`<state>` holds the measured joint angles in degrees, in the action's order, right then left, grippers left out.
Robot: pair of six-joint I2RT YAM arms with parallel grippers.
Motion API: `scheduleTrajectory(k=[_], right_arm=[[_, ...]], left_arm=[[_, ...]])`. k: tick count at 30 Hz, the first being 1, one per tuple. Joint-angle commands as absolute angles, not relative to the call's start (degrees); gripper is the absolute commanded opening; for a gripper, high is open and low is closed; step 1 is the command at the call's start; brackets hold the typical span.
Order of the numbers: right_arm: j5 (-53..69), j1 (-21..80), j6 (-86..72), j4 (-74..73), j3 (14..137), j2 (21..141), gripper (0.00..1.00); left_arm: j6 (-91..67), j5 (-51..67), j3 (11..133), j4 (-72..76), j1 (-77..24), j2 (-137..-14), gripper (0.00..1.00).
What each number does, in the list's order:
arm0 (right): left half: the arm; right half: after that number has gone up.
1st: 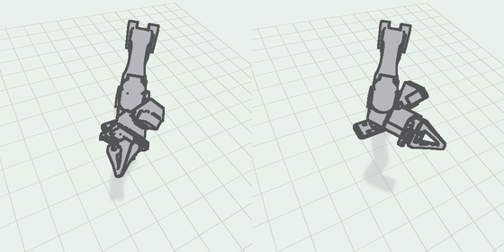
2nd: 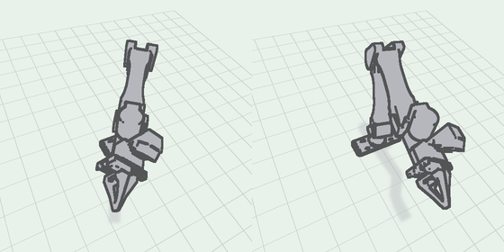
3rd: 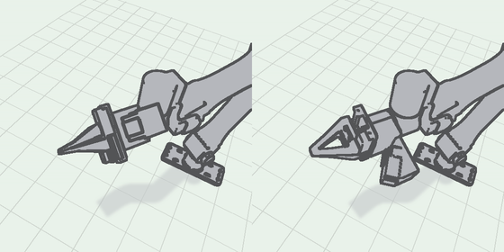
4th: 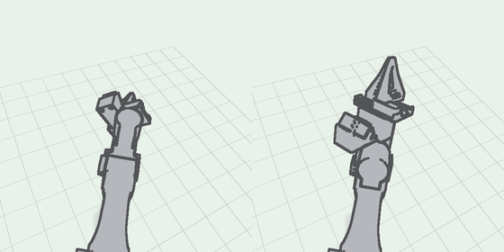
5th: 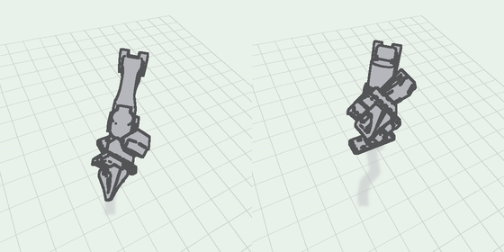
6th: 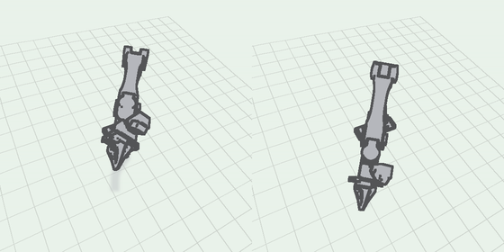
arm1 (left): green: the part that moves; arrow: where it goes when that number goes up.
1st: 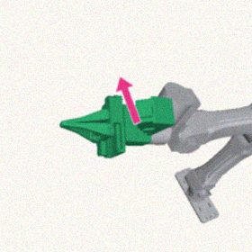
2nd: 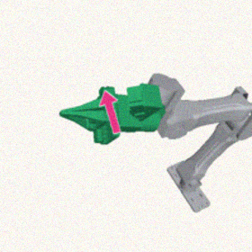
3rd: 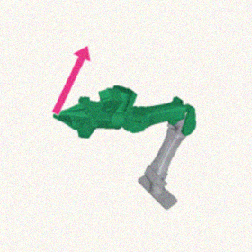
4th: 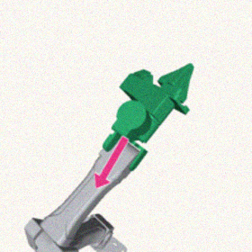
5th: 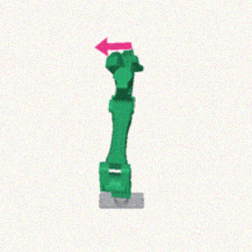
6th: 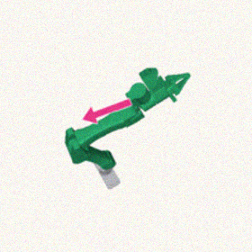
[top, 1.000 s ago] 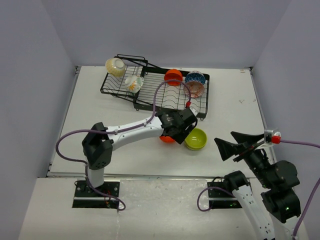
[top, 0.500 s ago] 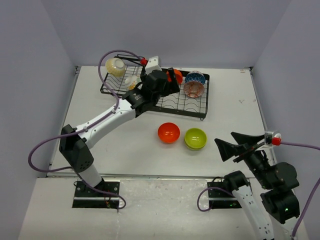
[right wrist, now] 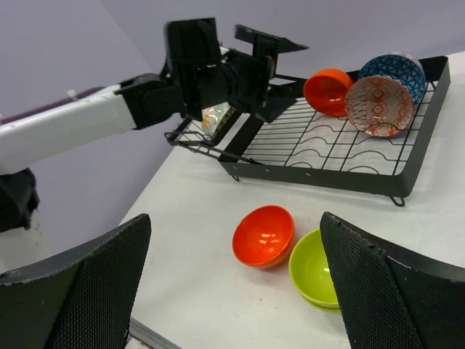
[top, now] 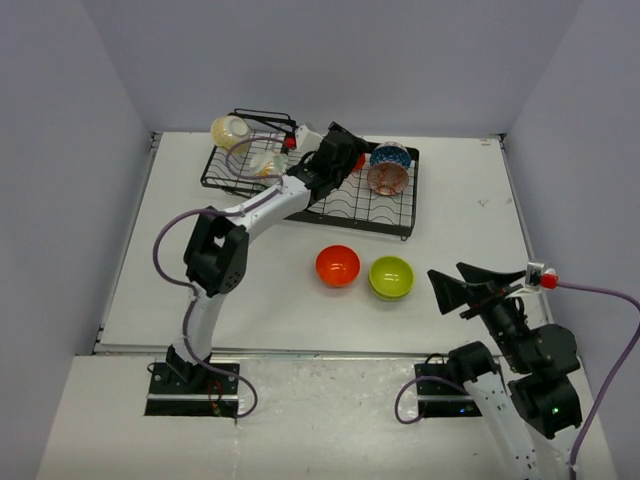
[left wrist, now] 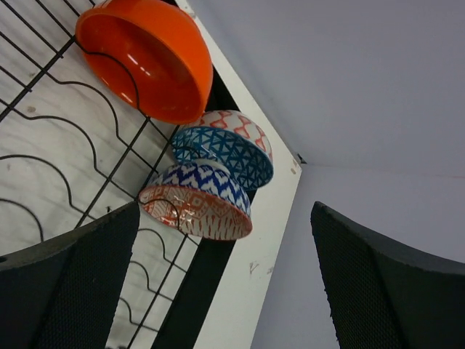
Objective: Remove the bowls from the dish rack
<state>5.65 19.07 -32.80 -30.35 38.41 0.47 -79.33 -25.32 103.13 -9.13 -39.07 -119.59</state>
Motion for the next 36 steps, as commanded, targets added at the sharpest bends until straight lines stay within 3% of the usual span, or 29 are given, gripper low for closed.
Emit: scheduleTrajectory(k=[1,18,24,30,35,36], right_arm=[[1.24,19.07,-32.70,-29.17,40.25,-3.43,0.99],[-3.43,21.80,-29.45,-29.27,43.16,-8.44,0.99],[-9.57,25.57,-27.95,-28.83,42.36,-9.49,0.99],[-13.36,28.74,-27.07,-28.57,41.84,-11.07,0.99],[-11.69,28.92,-27.68,-28.48,41.75,-10.37,0.99],[-10.91,28.92,-27.86,-28.56,41.57,-10.37,0.99]], left_arm=[[-89.21,-21.54,113.77,-10.45,-37.27,-127.32,1.00],[-87.01,-22.50,126.03,2.46,-32.70,-144.39,0.97],[-87.71,-23.90,125.77,5.80,-32.17,-146.68,0.80],[-85.08,-23.47,130.41,8.53,-31.38,-150.81,0.50],[-85.52,-23.38,130.17,9.14,-31.11,-151.70,0.35],[-85.43,-23.38,129.73,9.58,-31.11,-151.61,0.27]])
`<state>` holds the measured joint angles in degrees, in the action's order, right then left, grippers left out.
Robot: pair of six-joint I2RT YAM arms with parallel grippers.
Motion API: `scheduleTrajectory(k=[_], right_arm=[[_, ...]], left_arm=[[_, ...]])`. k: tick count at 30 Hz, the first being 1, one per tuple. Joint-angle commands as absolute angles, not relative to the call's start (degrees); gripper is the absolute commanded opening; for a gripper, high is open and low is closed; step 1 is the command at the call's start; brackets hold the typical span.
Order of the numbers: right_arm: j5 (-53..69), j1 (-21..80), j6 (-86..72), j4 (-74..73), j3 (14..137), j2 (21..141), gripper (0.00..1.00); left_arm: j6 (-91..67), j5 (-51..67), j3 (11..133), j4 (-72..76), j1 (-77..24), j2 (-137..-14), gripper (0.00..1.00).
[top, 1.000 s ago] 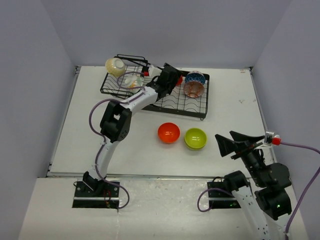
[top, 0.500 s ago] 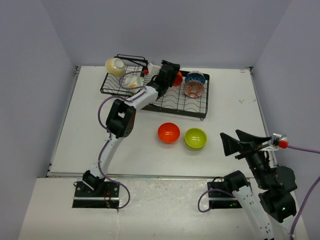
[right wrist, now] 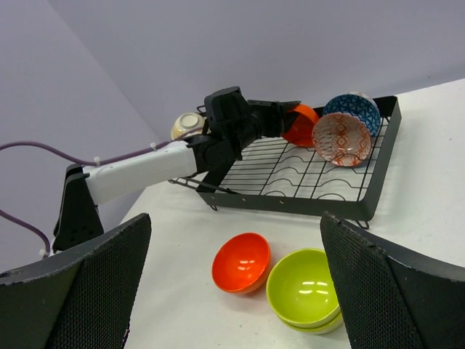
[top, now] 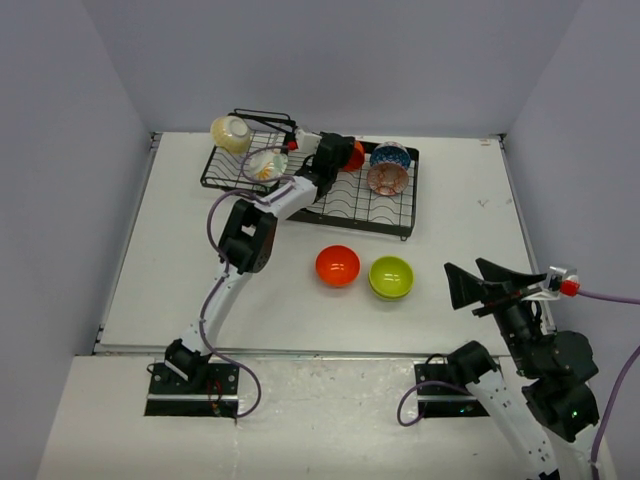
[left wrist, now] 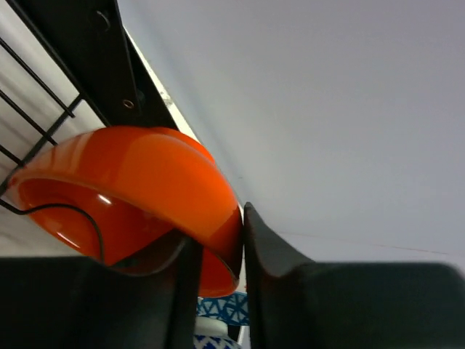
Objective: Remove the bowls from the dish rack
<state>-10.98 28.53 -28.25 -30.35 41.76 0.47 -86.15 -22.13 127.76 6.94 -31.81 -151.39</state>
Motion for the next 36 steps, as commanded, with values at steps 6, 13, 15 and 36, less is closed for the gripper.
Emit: scheduleTrajectory(k=[6,13,15,36], right_arm=[[-9.05,28.83,-28.48,-27.60,40.69,-10.28,0.99],[-8.44,28.83,-28.21,-27.60,41.05,-9.84,0.99],[-8.35,28.83,-28.30,-27.69,41.13,-9.93,0.99],[-7.82,28.83,-28.04,-28.21,41.66,-9.76,0.99]], left_arm=[[-84.73,-23.64,129.29,10.19,-30.94,-151.00,0.00],[-85.52,-21.10,122.10,15.28,-30.76,-147.40,0.00],[-85.60,-19.78,120.94,18.18,-30.76,-146.61,0.00],[-77.79,-12.83,117.16,50.98,-31.38,-145.12,0.00]])
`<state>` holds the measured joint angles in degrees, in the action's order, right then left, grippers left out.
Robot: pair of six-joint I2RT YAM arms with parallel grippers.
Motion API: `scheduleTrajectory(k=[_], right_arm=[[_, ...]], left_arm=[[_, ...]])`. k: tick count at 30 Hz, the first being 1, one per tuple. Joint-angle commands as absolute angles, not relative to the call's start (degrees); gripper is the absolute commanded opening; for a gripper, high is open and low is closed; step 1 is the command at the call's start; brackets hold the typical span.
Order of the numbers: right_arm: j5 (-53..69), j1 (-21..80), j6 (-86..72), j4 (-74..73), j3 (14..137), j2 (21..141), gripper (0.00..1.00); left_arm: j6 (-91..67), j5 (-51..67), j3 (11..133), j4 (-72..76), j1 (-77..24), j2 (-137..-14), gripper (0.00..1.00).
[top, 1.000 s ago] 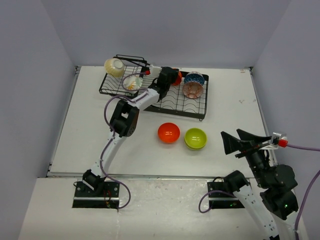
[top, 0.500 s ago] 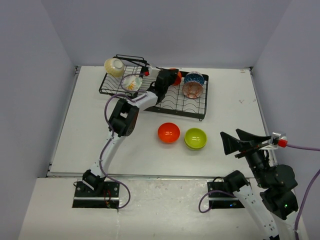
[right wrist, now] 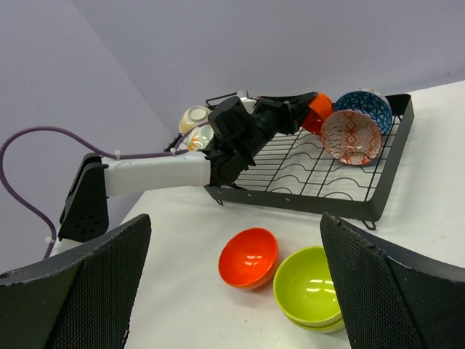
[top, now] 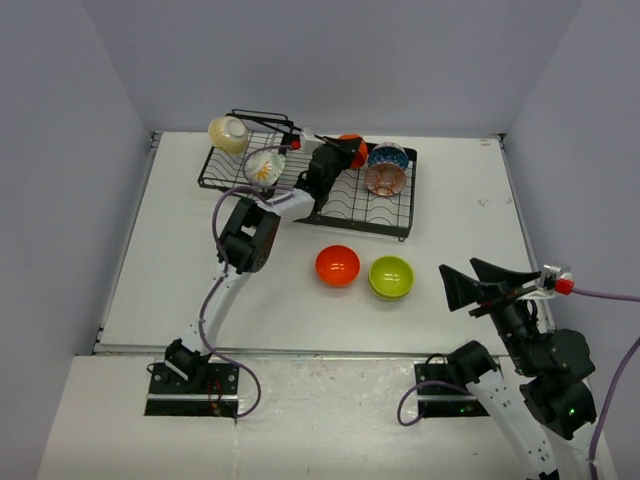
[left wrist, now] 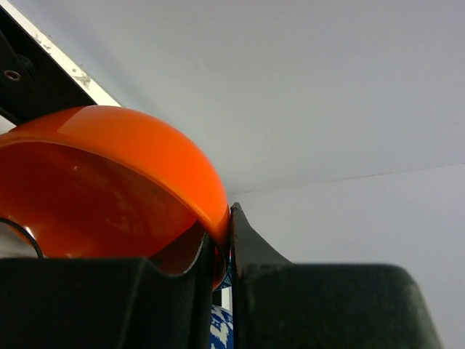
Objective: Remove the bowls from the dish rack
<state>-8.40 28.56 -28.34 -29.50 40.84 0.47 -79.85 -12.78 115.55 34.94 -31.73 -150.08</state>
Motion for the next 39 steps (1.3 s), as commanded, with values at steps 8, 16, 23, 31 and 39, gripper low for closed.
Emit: scheduleTrajectory(k=[8,16,23,31,39], right_arm=[[-7.38,28.92,-28.04,-28.21,41.66,-9.49,0.99],[-6.59,28.83,-27.78,-28.39,42.10,-8.88,0.99],[-6.59,28.92,-27.60,-28.65,42.89,-7.91,0.99],[-9.66,28.92,-25.67,-31.46,45.79,-4.84,0.99],[-12.56,28.92,-23.21,-35.33,50.88,-0.71,0.99]], left_arm=[[-75.77,-12.48,114.79,53.52,-31.46,-141.86,0.00],[-74.09,-11.95,113.91,54.14,-31.82,-138.78,0.00],[-68.39,-10.03,110.39,48.80,-33.48,-130.79,0.00],[-43.54,-6.77,109.78,21.69,-38.83,-113.15,0.00],[-22.34,-18.61,96.18,-14.38,-52.28,-89.24,0.00]])
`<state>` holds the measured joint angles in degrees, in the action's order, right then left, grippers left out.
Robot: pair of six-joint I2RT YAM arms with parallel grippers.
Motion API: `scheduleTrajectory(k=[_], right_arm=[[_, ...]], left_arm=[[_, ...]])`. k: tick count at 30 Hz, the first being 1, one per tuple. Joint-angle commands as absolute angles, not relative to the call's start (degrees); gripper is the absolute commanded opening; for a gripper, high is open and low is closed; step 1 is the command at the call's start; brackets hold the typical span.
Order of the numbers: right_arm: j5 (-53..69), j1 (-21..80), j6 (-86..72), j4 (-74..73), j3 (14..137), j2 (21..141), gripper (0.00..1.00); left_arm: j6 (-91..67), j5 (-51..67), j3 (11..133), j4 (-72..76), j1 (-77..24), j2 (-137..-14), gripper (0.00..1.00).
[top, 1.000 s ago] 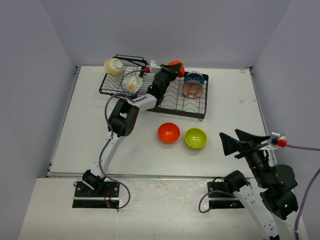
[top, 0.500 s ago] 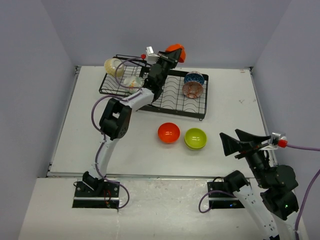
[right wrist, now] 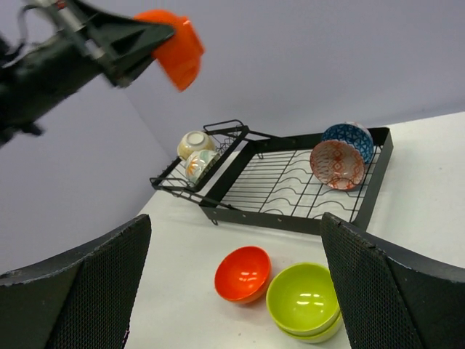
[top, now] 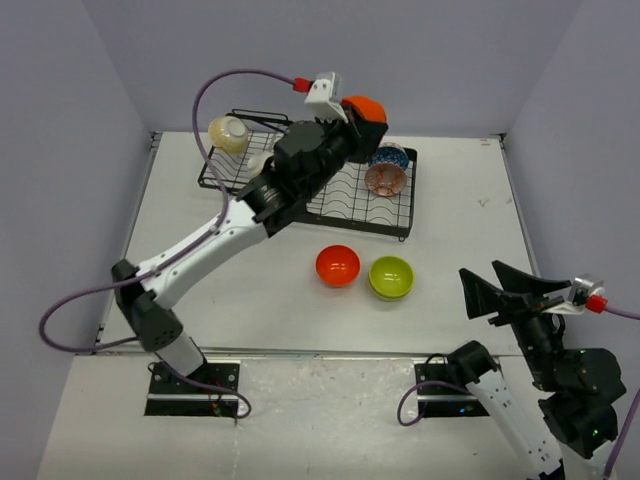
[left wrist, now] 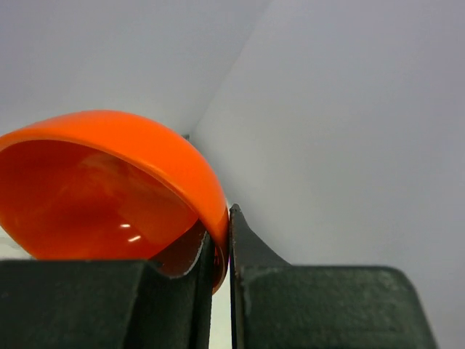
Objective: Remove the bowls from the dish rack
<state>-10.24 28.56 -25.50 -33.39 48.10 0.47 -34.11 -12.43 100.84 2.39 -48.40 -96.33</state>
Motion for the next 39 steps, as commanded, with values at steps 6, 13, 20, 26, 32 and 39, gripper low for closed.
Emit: scheduleTrajectory(k=[6,13,20,26,32,39], right_arm=[[-15.73,28.83,-21.09,-39.72,54.23,3.34,0.99],[-10.38,28.83,-23.90,-40.07,48.52,4.31,0.99],[-5.98,28.83,-25.05,-42.80,49.21,4.13,0.99],[-4.40,28.83,-25.22,-44.03,51.15,2.12,0.99],[-3.00,28.83,-24.88,-43.42,51.24,0.70,0.99],[-1.23,28.83,-24.79,-42.80,50.71,0.70,0.99]], left_arm=[[-24.96,-23.73,92.38,-41.46,-63.17,-86.22,0.00],[-21.46,-22.16,91.67,-49.49,-67.24,-90.61,0.00],[-15.91,-17.58,94.30,-51.06,-67.15,-98.51,0.00],[-11.17,-13.19,94.92,-51.42,-64.25,-104.58,0.00],[-10.55,-12.92,96.33,-53.70,-60.38,-109.33,0.00],[-9.23,-10.37,96.77,-51.59,-58.97,-111.53,0.00]])
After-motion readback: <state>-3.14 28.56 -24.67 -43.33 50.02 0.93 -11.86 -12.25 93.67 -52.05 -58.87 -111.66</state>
